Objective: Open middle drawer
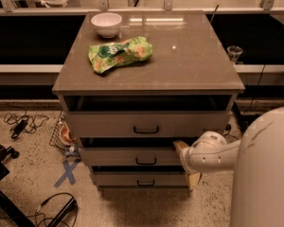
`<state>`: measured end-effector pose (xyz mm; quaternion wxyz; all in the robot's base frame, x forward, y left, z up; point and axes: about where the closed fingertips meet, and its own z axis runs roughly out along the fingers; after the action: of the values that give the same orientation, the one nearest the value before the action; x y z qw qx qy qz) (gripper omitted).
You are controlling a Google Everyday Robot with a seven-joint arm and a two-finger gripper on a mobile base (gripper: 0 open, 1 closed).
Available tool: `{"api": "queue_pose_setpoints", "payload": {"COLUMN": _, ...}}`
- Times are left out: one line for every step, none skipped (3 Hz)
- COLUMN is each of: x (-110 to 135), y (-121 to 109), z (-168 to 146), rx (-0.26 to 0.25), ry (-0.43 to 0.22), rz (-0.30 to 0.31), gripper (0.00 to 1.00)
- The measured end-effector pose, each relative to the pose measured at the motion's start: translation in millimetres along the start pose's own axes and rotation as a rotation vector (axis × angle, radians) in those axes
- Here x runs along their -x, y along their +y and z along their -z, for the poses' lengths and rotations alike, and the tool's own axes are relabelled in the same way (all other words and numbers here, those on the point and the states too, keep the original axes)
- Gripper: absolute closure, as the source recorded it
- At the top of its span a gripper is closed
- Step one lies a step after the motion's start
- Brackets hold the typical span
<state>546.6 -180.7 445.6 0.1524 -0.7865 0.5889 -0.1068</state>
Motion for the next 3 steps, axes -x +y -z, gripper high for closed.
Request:
{"api": "queue_pose_setpoints", "payload": {"x": 9, "y": 1, "z": -9, "rx": 0.040, "ry": -0.010, "rz": -0.024, "gripper": 0.00}}
{"api": "queue_pose_setpoints", "payload": {"x": 24, "y": -12, "z": -17, "rx": 0.092, "ry": -0.070, "rz": -0.058, "gripper": 0.00}}
{"api": "queue_pose_setpoints", "payload": {"x": 24, "y": -10, "z": -18, "rx": 0.092, "ry": -0.068, "rz": -0.057, "gripper": 0.00}}
